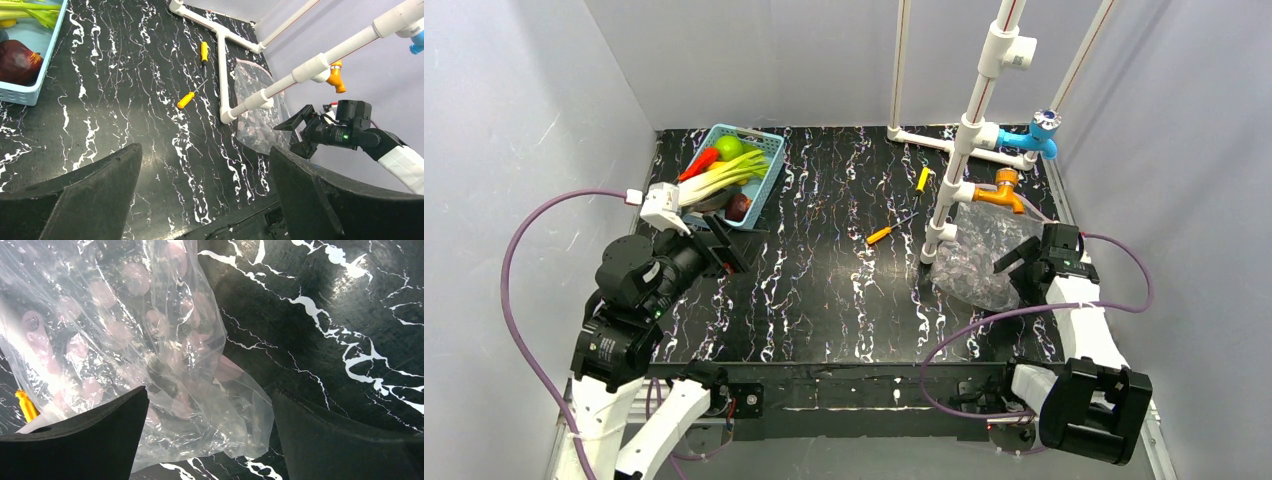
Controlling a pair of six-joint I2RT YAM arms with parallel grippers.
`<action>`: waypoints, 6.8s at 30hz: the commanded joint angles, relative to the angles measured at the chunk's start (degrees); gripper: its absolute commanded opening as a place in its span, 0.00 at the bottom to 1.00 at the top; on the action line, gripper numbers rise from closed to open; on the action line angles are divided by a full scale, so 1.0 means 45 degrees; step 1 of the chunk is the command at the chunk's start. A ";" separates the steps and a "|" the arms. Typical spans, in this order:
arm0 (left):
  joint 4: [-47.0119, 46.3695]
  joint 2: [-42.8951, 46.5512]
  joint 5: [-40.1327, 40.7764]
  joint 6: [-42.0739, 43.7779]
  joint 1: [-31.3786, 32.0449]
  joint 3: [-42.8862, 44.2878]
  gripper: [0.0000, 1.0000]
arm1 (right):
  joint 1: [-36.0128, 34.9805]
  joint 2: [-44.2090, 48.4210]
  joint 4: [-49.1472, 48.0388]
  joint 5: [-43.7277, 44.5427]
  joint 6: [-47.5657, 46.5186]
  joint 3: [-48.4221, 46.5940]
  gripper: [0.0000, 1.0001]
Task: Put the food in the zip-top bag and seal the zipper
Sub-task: Move the zipper food storage bag to the center of the board, then pick up the zipper food storage bag at the center of the board, then open the zipper of the food storage bag.
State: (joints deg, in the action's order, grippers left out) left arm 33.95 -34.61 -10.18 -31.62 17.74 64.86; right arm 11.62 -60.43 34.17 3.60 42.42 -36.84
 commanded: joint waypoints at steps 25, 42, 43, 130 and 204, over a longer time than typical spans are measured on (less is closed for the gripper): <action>0.0096 -0.0921 0.0577 0.0595 -0.0067 -0.0706 0.99 | -1.8372 -0.1689 -0.3339 -0.1876 -0.0808 -0.1742 0.01; 0.1666 -0.0719 0.1031 -0.0012 -0.0063 -0.1049 0.99 | -1.8664 -0.5787 -0.2570 -0.1159 -0.3504 -0.5137 0.51; 0.1591 -0.0982 0.0709 -0.0083 -0.0056 -0.1202 0.99 | -1.8560 -0.5500 -0.2471 -0.0999 -0.3483 -0.4886 0.53; -0.1563 -1.3243 -0.6247 0.3438 -0.1059 0.1204 0.77 | -1.3658 -0.1062 -0.6354 -0.3001 -0.6389 0.0177 0.01; -0.3995 0.0132 -0.1419 -1.3643 0.0202 -0.6942 0.00 | -2.0325 -0.4563 -0.6887 0.5039 -0.6491 -0.7107 0.98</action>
State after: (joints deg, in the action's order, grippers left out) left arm 18.03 -38.27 -16.91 -87.20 18.27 34.17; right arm -78.95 -78.51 8.68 24.21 13.19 -66.17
